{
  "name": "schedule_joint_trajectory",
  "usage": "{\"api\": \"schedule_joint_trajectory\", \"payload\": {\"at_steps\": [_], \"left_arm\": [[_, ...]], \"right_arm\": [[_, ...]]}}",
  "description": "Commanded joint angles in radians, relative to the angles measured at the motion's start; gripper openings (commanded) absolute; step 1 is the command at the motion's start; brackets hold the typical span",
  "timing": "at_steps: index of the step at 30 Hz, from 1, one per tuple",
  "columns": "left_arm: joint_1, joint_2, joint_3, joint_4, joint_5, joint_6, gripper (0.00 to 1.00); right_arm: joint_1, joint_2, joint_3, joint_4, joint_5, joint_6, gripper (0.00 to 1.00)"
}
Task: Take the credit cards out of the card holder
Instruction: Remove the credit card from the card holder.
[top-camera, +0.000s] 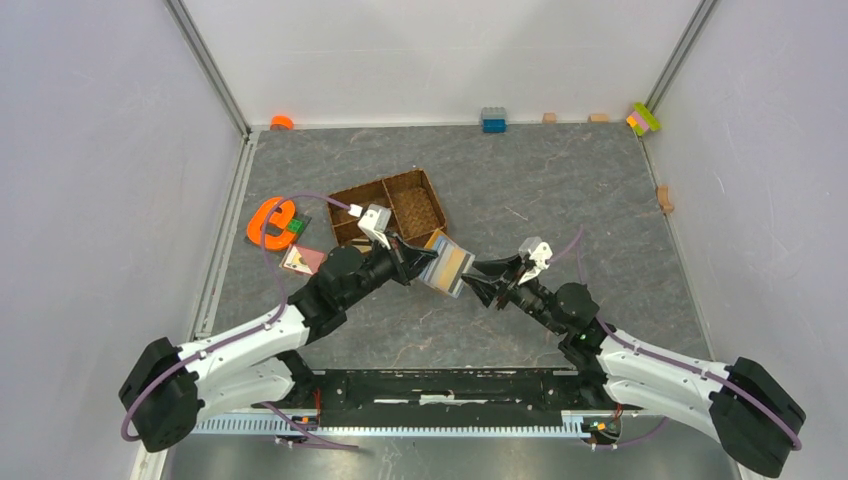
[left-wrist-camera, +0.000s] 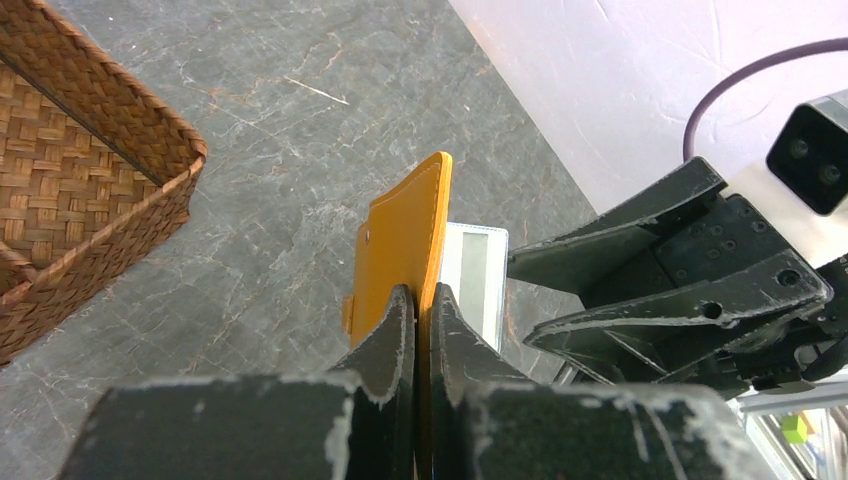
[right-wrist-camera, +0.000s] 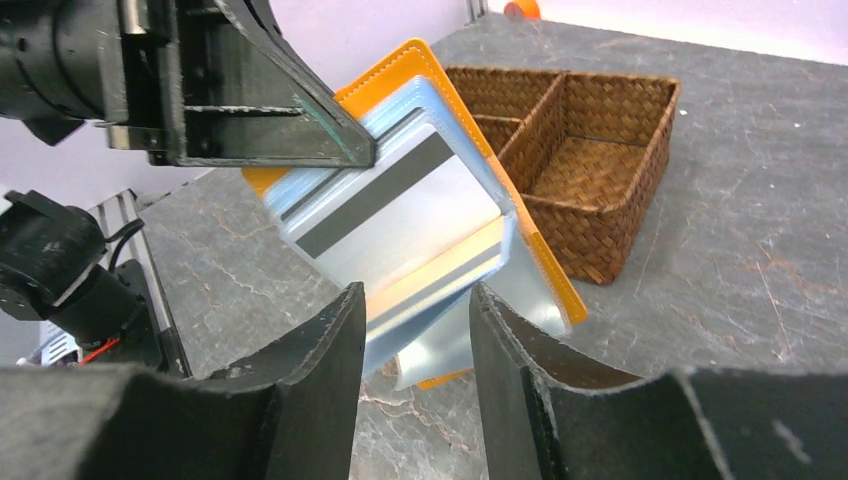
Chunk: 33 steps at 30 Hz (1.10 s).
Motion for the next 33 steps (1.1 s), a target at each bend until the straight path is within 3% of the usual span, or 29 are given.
{"api": "schedule_joint_trajectory", "payload": {"at_steps": [1,14,18,21,23,30,33], "left_arm": [[0.032,-0.023,-0.01,0.117,0.065,-0.066,0.02],[0.062,-0.02,-0.028,0.172,0.132,-0.106,0.02],[0.067,-0.013,-0.025,0.176,0.149,-0.113,0.02],[0.069,0.006,-0.016,0.182,0.178,-0.117,0.02],[0.069,0.016,-0.013,0.192,0.195,-0.121,0.02],[0.069,0.045,-0.003,0.201,0.227,-0.124,0.02],[0.069,0.062,0.001,0.202,0.225,-0.12,0.02]], "right_arm": [[-0.004,0.008,0.003,0.1,-0.08,-0.002,0.49],[-0.004,0.054,0.025,0.113,-0.152,0.006,0.55],[-0.004,0.064,0.03,0.142,-0.247,-0.008,0.7],[-0.003,0.081,0.042,0.123,-0.228,0.001,0.73],[-0.005,0.086,0.047,0.104,-0.201,0.0,0.65],[-0.005,0.084,0.059,0.047,-0.113,0.011,0.2],[-0.006,0.073,0.055,0.025,-0.066,0.024,0.1]]}}
